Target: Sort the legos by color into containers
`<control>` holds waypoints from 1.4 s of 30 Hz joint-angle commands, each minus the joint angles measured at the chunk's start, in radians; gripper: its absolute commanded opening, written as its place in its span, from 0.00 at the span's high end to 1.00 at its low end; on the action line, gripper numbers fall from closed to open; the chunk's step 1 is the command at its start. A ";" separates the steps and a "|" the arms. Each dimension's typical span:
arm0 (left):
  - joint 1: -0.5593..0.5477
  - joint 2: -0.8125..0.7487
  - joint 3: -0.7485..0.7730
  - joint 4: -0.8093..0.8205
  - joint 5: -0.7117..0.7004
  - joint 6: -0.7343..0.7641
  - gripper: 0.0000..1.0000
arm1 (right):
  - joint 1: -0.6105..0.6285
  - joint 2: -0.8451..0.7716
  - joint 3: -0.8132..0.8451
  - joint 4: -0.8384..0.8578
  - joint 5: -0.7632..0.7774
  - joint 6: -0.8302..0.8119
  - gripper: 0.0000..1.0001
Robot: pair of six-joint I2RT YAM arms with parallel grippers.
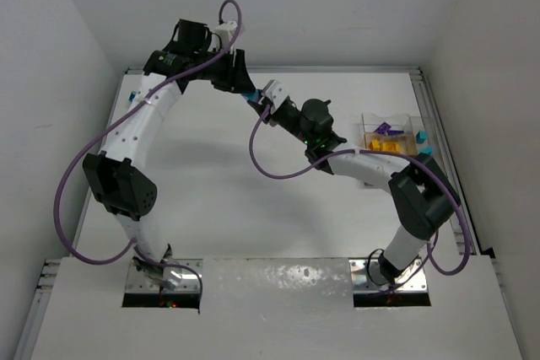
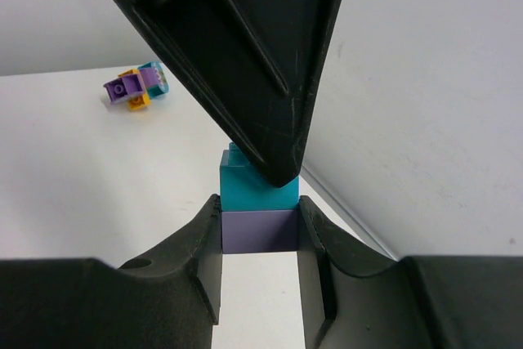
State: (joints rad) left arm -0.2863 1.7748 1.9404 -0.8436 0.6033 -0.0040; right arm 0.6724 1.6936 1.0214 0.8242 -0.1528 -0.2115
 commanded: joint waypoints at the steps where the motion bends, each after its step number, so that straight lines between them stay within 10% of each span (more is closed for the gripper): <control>1: -0.008 -0.038 0.031 0.002 0.016 0.028 0.63 | 0.007 -0.032 0.000 0.026 0.010 -0.009 1.00; 14: -0.008 -0.041 -0.021 -0.006 0.081 0.022 0.45 | 0.007 -0.029 0.005 0.026 0.030 -0.014 1.00; 26: -0.008 -0.038 -0.049 0.020 0.082 0.013 1.00 | 0.007 -0.032 0.002 0.036 0.015 -0.008 1.00; 42: 0.009 0.000 0.109 -0.023 -0.030 0.056 1.00 | -0.005 -0.133 -0.217 -0.102 0.071 -0.094 1.00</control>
State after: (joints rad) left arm -0.2859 1.7855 2.0174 -0.9005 0.5800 0.0448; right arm 0.6727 1.5826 0.8387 0.7464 -0.1112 -0.2939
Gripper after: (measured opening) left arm 0.326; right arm 0.339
